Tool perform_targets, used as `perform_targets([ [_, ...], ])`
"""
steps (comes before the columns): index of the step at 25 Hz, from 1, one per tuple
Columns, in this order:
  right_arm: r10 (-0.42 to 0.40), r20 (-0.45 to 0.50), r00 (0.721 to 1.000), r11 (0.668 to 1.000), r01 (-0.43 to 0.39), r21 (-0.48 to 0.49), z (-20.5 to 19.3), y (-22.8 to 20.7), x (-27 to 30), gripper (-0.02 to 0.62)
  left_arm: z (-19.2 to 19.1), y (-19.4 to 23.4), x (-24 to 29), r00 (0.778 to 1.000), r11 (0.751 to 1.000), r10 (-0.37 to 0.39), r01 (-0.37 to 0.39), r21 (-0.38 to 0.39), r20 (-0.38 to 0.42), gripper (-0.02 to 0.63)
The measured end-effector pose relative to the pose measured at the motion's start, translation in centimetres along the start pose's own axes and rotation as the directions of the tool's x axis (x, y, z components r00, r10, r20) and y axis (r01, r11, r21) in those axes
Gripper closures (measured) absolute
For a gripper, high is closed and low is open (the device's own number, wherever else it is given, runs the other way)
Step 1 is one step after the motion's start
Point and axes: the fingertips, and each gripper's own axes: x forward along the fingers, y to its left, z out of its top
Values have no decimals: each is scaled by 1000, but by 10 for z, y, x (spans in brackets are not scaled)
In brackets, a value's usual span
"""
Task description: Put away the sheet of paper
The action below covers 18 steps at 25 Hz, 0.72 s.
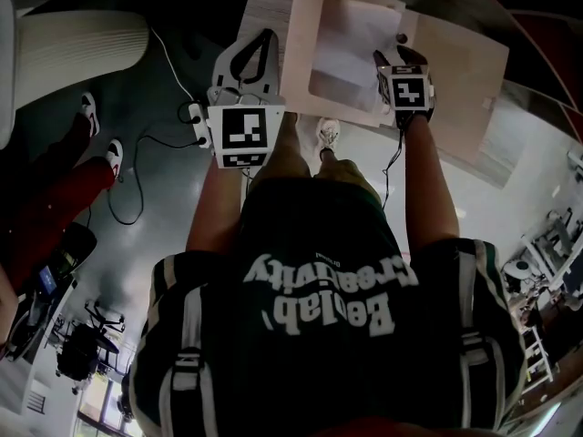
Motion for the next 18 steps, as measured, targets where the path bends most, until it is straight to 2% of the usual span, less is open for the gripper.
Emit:
perform_targets([
  [3,-73,84,994,997,70,42,12,-20,-12,392,0,-4,3,1000,1000,-5,5,1,-1,587],
  [5,-85,134,987,996,80,44,21,-24,-13,533,0,-8,5,1000,1000,-10,10,2,-3,588],
  [8,-50,138,989,999,48,14,26,-19,-3,551,1,-10,7,1000,1000,-14,14,3,-6,587],
  [13,19,63,998,1000,-19,1,19,-9,25,554,-3,-5,9,1000,1000,-6,6,3,-17,588],
  [18,53,1,999,999,-53,-5,4,-3,44,554,-7,2,11,1000,1000,3,-3,-1,-24,586],
])
